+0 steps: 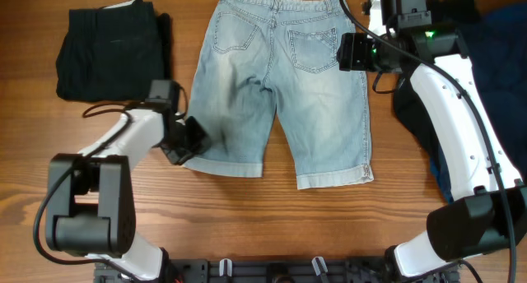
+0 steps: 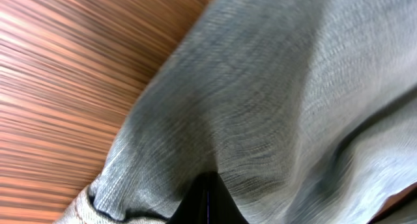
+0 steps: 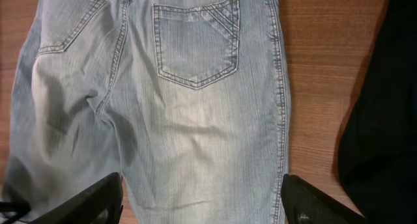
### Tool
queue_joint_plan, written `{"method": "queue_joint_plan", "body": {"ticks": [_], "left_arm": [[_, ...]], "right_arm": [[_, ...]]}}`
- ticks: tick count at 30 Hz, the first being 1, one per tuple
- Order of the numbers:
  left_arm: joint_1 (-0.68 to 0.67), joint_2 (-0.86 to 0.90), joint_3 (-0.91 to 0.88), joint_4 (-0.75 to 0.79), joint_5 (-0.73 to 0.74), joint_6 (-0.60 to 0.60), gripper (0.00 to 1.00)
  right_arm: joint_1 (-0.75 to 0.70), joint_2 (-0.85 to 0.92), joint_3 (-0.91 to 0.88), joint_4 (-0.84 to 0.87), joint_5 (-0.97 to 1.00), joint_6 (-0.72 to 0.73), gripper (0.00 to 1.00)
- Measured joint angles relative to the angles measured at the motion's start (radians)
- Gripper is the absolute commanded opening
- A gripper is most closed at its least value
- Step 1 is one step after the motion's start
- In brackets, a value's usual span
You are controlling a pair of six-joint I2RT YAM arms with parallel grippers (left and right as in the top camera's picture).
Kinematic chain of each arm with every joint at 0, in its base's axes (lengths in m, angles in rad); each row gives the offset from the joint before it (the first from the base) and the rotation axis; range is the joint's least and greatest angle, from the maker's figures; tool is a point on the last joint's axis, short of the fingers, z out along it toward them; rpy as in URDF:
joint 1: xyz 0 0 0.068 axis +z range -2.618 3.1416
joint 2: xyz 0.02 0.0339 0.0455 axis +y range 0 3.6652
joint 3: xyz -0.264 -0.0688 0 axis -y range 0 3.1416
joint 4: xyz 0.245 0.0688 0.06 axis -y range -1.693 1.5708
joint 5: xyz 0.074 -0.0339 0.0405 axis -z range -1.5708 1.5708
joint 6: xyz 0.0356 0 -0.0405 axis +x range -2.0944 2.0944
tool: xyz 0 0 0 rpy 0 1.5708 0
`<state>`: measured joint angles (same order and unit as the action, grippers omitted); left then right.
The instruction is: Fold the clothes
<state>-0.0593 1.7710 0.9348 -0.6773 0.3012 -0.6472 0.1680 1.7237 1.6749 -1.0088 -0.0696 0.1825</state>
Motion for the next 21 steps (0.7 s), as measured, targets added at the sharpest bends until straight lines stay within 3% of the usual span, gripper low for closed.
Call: {"method": "queue_joint_plan", "body": {"ticks": [12,13,14,16,20,21], "left_arm": [[0.117,-0.025,-0.015,-0.122,-0.031,0.129,0.04],[0.129,-0.036,-0.024,-0.133,-0.047,0.135,0.08],[0.148,-0.050,-0.035,-0.140,-0.073,0.141,0.19],[0.179,-0.074,-0.048,-0.146,-0.105,0.153,0.51],[0.193,-0.128,-0.053,-0.146,-0.121,0.175,0.93],[0.192,-0.145,-0.055,-0.146,-0.117,0.179,1.00]], "right_arm": [[0.000,0.000,0.000,0.018,0.018,0.000,0.86],[0.000,0.000,0.000,0.022,0.019,0.000,0.87],[0.000,0.000,0.000,0.027,0.022,0.000,0.87],[0.000,0.000,0.000,0.035,0.023,0.000,0.88],[-0.003,0.000,0.000,0.045,0.026,0.000,0.89],[-0.007,0.000,0.000,0.046,0.025,0.000,0.90]]}}
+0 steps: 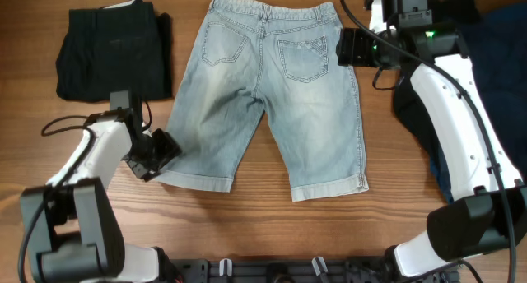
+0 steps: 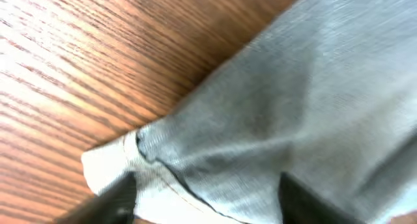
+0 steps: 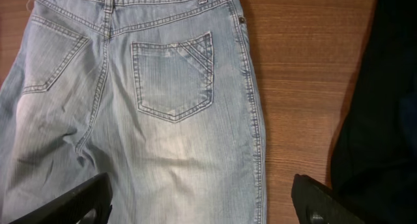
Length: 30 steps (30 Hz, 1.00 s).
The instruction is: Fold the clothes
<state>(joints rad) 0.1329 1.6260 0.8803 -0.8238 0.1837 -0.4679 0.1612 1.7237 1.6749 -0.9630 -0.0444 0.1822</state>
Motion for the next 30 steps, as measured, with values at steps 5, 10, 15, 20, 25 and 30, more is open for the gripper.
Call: {"method": "queue_joint_plan", "body": {"ticks": [5,10,15,20,25,30], "left_arm": [[0.000,-0.153,-0.004,-0.003,0.023,0.019,1.00],[-0.006,-0.385,-0.004,-0.002,0.051,0.042,0.99],[-0.150,-0.535,-0.004,0.009,0.031,0.075,1.00],[-0.364,-0.505,-0.004,0.023,-0.014,0.073,1.00],[-0.491,-0.415,-0.004,0.027,-0.090,0.044,1.00],[-0.504,-0.362,-0.004,0.028,-0.112,0.014,1.00]], "right_arm": [[-0.059,0.002,-0.003,0.095,-0.083,-0.066,0.93],[-0.084,0.096,-0.003,0.376,-0.139,-0.171,0.92],[-0.084,0.365,-0.002,0.569,-0.171,-0.199,0.86],[-0.085,0.544,0.021,0.681,-0.188,-0.141,0.83],[-0.085,0.561,0.058,0.759,-0.192,-0.080,0.82],[-0.085,0.639,0.069,0.768,-0.192,-0.066,0.82]]}}
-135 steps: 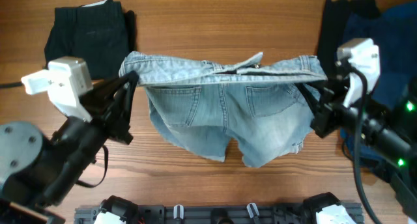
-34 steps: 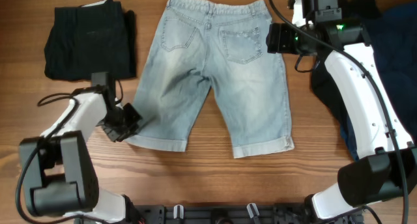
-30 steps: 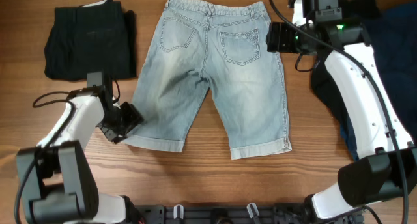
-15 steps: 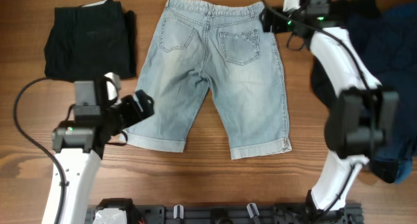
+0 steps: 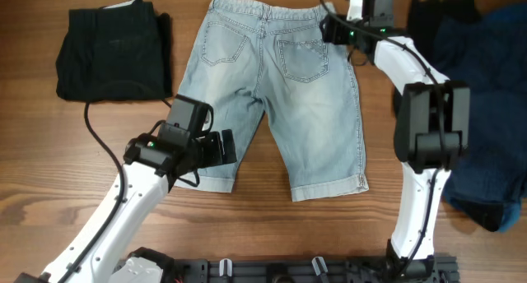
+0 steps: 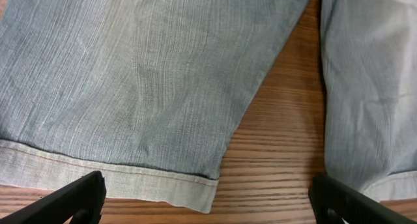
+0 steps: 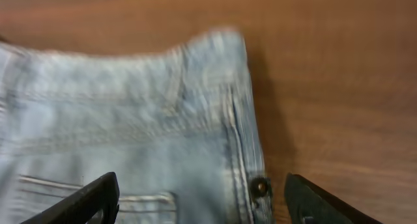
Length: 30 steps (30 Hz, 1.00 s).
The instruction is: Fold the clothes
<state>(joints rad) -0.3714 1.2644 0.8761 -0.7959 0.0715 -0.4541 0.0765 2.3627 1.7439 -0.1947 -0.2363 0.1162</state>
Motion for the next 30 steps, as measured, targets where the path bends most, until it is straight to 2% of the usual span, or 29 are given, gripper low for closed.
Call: {"method": "queue_joint_plan", "body": {"ticks": [3,5,6,7,9,14,17,25,27,28,29,30], "left_arm": [[0.000,0.003,0.000,0.011,0.000,-0.005,1.00],[0.000,0.003,0.000,0.015,0.000,-0.008,1.00],[0.000,0.004,0.000,0.015,0.000,-0.008,1.00],[0.000,0.006,0.000,0.015,0.000,-0.008,1.00],[0.000,0.009,0.000,0.015,0.000,-0.008,0.99],[0.000,0.010,0.000,0.045,0.000,-0.008,1.00],[0.000,0.010,0.000,0.063,0.000,-0.013,0.99],[0.000,0.012,0.000,0.089,0.000,-0.015,0.99],[0.000,0.013,0.000,0.093,0.000,-0.015,1.00],[0.000,0.013,0.000,0.094,0.000,-0.015,1.00],[0.000,0.013,0.000,0.094,0.000,-0.015,1.00],[0.000,0.013,0.000,0.094,0.000,-0.015,1.00]], "right_arm": [[-0.002,0.029,0.002,0.013,-0.002,0.000,0.82],[-0.002,0.030,0.002,0.017,-0.002,0.001,0.74],[-0.002,0.031,0.002,0.020,-0.002,0.005,0.62],[-0.002,0.031,0.002,0.022,-0.003,0.010,0.30],[-0.002,0.031,0.002,0.013,-0.003,0.022,0.04],[-0.018,0.027,0.010,-0.073,-0.011,0.033,0.04],[-0.037,-0.011,0.011,-0.180,-0.014,0.041,0.04],[-0.214,-0.321,0.008,-0.641,0.127,0.200,0.06],[-0.251,-0.340,0.013,-0.743,0.154,0.220,0.08],[-0.270,-0.342,0.013,-0.785,0.170,0.228,0.11],[-0.281,-0.341,0.011,-0.802,0.183,0.233,0.19],[-0.291,-0.337,0.009,-0.821,0.200,0.239,0.55]]}}
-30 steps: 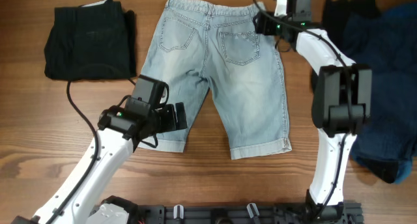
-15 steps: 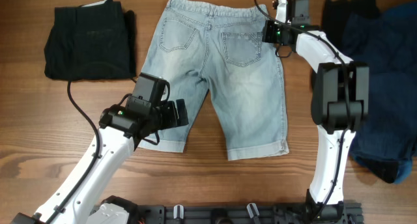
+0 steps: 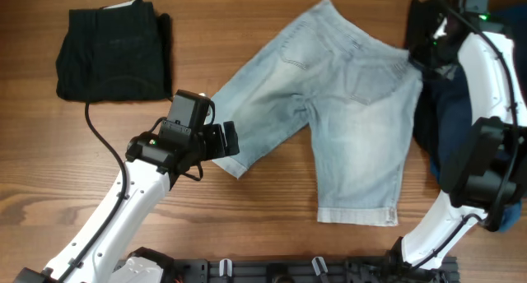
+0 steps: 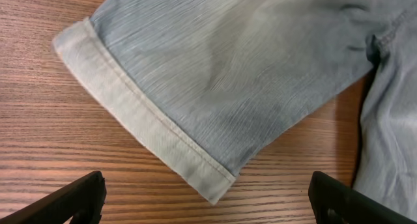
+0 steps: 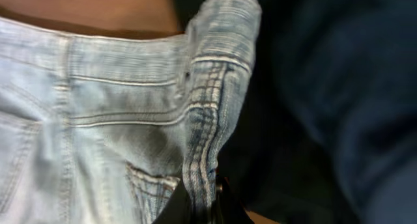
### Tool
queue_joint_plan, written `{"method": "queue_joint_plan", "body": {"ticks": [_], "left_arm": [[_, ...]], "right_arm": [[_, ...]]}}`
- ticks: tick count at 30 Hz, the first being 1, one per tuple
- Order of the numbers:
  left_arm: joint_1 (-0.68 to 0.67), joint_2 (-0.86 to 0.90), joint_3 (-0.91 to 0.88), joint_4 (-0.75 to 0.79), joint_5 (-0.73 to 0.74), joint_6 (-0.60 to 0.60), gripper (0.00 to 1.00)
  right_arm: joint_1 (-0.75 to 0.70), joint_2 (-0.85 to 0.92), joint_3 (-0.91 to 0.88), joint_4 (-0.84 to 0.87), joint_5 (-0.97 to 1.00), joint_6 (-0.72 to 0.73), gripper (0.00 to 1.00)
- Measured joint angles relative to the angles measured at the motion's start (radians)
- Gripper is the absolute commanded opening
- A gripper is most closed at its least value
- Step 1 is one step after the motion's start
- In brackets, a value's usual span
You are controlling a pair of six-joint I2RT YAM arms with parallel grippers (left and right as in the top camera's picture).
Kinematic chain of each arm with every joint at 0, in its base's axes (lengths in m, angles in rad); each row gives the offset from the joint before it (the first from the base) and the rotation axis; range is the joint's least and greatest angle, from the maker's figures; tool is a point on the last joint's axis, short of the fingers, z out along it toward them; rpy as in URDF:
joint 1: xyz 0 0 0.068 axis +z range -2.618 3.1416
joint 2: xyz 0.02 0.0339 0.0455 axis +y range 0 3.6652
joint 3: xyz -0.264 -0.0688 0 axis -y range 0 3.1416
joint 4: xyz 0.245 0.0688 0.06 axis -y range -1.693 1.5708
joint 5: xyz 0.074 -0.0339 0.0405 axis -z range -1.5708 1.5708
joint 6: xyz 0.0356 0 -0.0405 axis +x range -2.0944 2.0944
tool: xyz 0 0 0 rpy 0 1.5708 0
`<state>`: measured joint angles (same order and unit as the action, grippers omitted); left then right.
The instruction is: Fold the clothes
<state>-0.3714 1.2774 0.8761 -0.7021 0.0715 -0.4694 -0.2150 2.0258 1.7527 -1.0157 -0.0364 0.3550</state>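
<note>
Light-blue denim shorts (image 3: pixel 346 94) lie slanted across the table, back pockets up, waistband toward the right and both legs toward the front left. My right gripper (image 3: pixel 418 53) is shut on the waistband's corner (image 5: pixel 208 120), which it holds over the dark clothes pile. My left gripper (image 3: pixel 230 141) is open just above the table. The cuffed hem of one leg (image 4: pixel 150 129) lies between and beyond its fingers (image 4: pixel 78 198), untouched.
A folded black garment (image 3: pixel 111 53) lies at the far left. A heap of dark blue and black clothes (image 3: pixel 430 127) fills the right edge under my right arm. Bare wood shows in front of the shorts.
My right gripper, open at the waistband's right corner, is now shut on it and farther right. The shorts have swung round, waistband to the right. My left gripper has stayed open near the leg hem.
My left gripper was shut on the left leg's hem with the shorts lying straight. Then the shorts lay farther left and that gripper was open at the hem. Later my right gripper reached the waistband corner, open. Now it grips that corner and the shorts lie slanted.
</note>
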Motion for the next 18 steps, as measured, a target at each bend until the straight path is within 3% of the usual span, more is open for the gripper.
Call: {"method": "queue_joint_plan", "body": {"ticks": [1,2,9,13,18], "left_arm": [[0.000,0.000,0.000,0.000,0.000,0.000,1.00],[0.000,0.000,0.000,0.000,0.000,0.000,1.00],[0.011,0.073,0.000,0.056,0.001,0.000,1.00],[0.143,0.199,0.000,0.144,-0.004,0.022,0.99],[0.347,0.354,0.000,0.263,0.058,0.158,0.91]], "right_arm": [[-0.004,0.002,-0.003,-0.011,0.015,0.002,0.84],[-0.004,0.002,-0.004,-0.019,0.024,0.008,1.00],[0.003,0.000,-0.004,-0.016,0.029,-0.035,1.00],[0.003,-0.044,-0.004,-0.013,-0.046,-0.101,1.00],[0.018,-0.097,-0.004,-0.016,-0.095,-0.145,1.00]]}}
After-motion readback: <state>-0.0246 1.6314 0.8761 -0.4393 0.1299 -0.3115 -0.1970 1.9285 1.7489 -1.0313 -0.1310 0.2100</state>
